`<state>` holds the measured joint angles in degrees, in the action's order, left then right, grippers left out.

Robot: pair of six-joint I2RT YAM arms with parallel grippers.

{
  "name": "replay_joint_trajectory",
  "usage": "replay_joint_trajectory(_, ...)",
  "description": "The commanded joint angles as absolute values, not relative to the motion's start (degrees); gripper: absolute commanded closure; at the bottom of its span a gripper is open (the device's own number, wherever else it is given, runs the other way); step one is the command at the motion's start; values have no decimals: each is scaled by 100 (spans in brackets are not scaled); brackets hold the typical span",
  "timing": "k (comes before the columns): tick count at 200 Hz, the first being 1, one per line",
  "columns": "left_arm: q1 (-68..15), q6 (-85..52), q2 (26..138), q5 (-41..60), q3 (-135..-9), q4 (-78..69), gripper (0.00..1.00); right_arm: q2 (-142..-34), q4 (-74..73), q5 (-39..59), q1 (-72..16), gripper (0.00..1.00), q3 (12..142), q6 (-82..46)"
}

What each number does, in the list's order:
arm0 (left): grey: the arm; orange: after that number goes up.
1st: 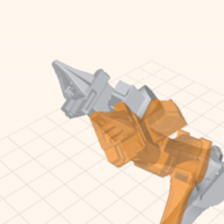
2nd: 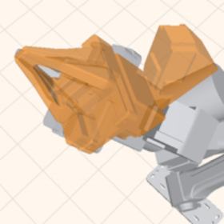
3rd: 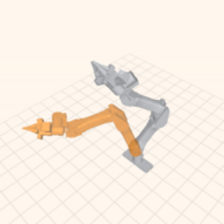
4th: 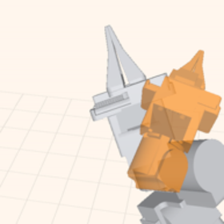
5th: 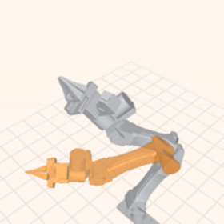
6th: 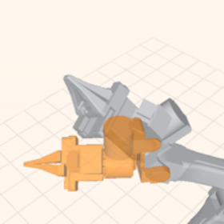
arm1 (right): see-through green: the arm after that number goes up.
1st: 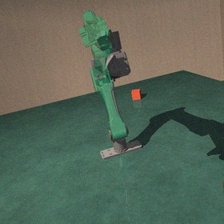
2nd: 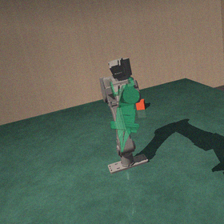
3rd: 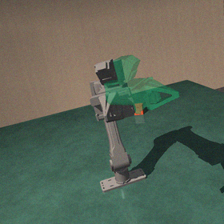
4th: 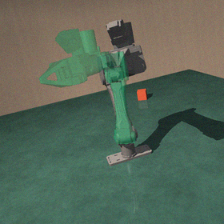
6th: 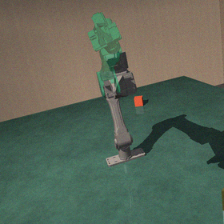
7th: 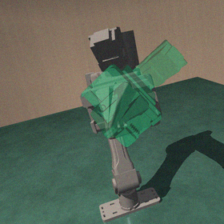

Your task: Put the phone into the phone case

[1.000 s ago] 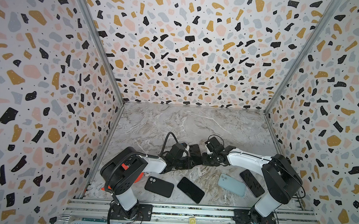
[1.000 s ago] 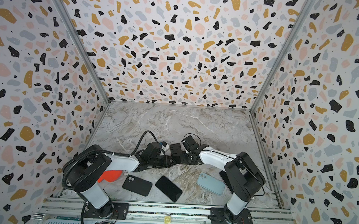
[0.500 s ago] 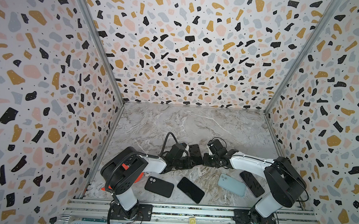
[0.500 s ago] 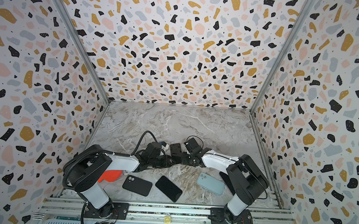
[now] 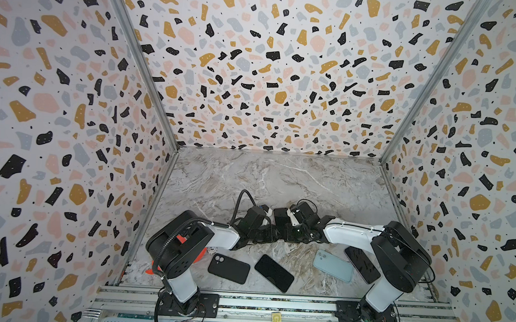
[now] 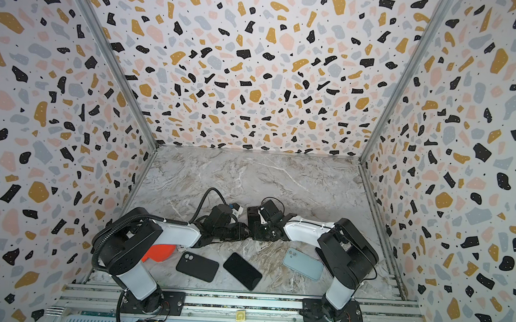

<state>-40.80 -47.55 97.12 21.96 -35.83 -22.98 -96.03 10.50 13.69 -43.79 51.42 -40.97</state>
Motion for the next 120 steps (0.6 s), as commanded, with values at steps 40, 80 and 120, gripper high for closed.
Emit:
replay_joint_trajectory(40,-4095,-4401,9595,1693,-3699,-1238,60,-8895,2576,289,-4237,76,5745,-3502)
replay_joint_trajectory(80,-4228,-4111,9463,749,-4494,292,55,-8875,2572,120,-4201,64,5698,-3336)
replay_joint_trajectory(120,-4501,-4245,9502,225,-5097,876,36,-8742,2398,-18,-4102,62,5453,-3175)
